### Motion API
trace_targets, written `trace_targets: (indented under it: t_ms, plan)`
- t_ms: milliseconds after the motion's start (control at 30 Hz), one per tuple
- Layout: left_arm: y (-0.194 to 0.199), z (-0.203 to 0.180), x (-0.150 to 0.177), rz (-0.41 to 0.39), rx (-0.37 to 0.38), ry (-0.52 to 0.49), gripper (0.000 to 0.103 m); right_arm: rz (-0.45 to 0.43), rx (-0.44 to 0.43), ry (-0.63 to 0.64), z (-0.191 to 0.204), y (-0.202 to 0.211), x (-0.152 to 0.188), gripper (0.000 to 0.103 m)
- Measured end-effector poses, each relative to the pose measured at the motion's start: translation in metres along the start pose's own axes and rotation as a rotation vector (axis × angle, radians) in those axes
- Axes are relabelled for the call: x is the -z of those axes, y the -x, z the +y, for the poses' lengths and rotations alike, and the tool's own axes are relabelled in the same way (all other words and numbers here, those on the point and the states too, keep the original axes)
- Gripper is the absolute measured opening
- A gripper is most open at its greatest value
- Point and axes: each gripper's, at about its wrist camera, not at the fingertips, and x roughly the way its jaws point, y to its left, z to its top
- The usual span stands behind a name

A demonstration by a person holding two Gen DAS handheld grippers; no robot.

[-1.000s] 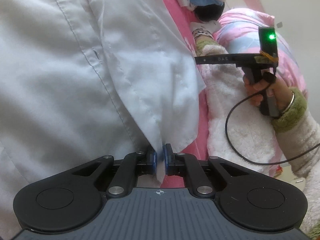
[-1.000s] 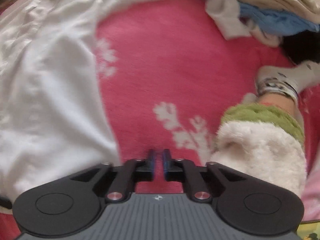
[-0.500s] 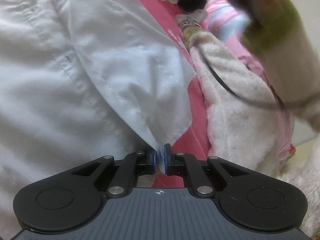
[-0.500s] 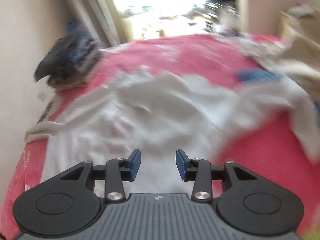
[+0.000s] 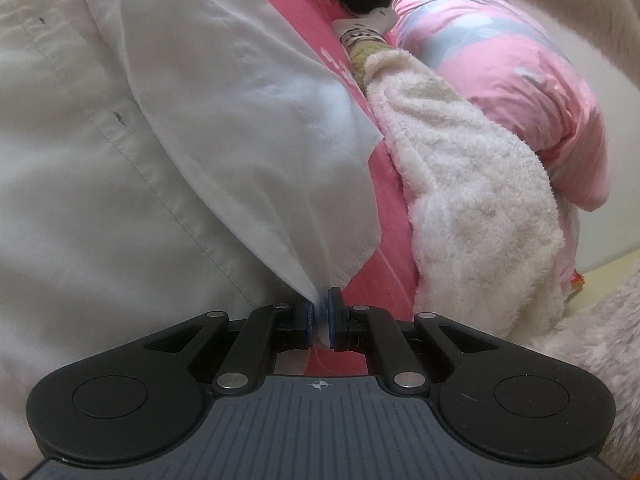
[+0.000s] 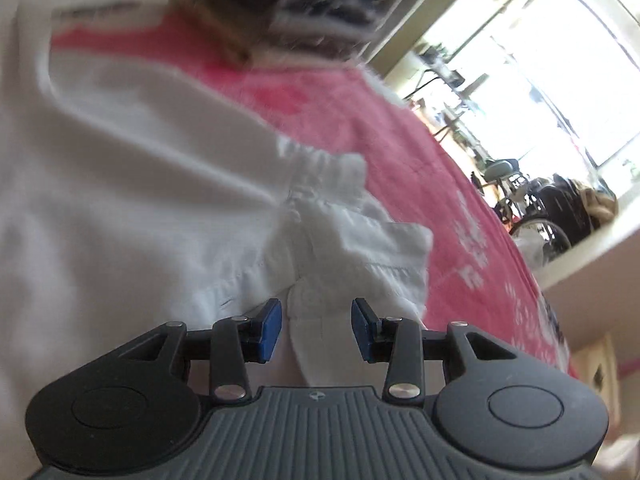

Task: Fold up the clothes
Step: 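Hold the shirt front with the left gripper while the right gripper moves over the shirt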

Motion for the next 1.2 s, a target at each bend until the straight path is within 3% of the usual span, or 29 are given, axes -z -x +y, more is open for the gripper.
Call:
trace_targets:
  t_ms: [100,133,167,267,467,633,867,1000,1100,1167,1200]
  plan:
    - [0.002,0.002,0.000,0.000,0.008,0.002,0.005,0.022,-0.049,-0.077,-0.015,-0.012,-0.001,0.034]
    - [0.003,0.003,0.001,-0.001,0.009,0.001,0.005,0.028,-0.070,-0.127,-0.022,-0.013,-0.001,0.013]
    - [0.004,0.003,0.001,-0.003,0.011,0.001,0.005,0.033,-0.087,-0.176,-0.030,-0.013,-0.001,0.005]
    - [0.006,0.004,0.002,-0.012,0.013,-0.001,0.005,-0.003,-0.102,-0.385,-0.062,-0.005,0.006,0.005]
    - [0.013,-0.005,0.002,-0.047,0.012,-0.007,0.005,-0.130,-0.219,-0.801,-0.124,0.027,0.024,0.004]
    - [0.018,-0.011,-0.002,-0.080,0.016,-0.006,0.005,-0.219,-0.305,-0.976,-0.146,0.039,0.020,0.004]
    - [0.019,-0.002,0.001,-0.078,0.027,0.026,0.005,-0.206,-0.330,-0.898,-0.115,0.015,-0.008,0.005]
    - [0.019,0.004,0.003,-0.070,0.033,0.049,0.005,-0.123,-0.309,-0.782,-0.079,-0.016,-0.019,0.005]
    - [0.019,0.006,0.004,-0.066,0.033,0.058,0.005,-0.059,-0.311,-0.733,-0.061,-0.032,-0.021,0.010]
    - [0.019,0.006,0.005,-0.064,0.028,0.059,0.005,-0.052,-0.320,-0.718,-0.057,-0.032,-0.021,0.018]
    - [0.019,0.006,0.006,-0.063,0.026,0.059,0.005,-0.050,-0.325,-0.711,-0.056,-0.031,-0.020,0.030]
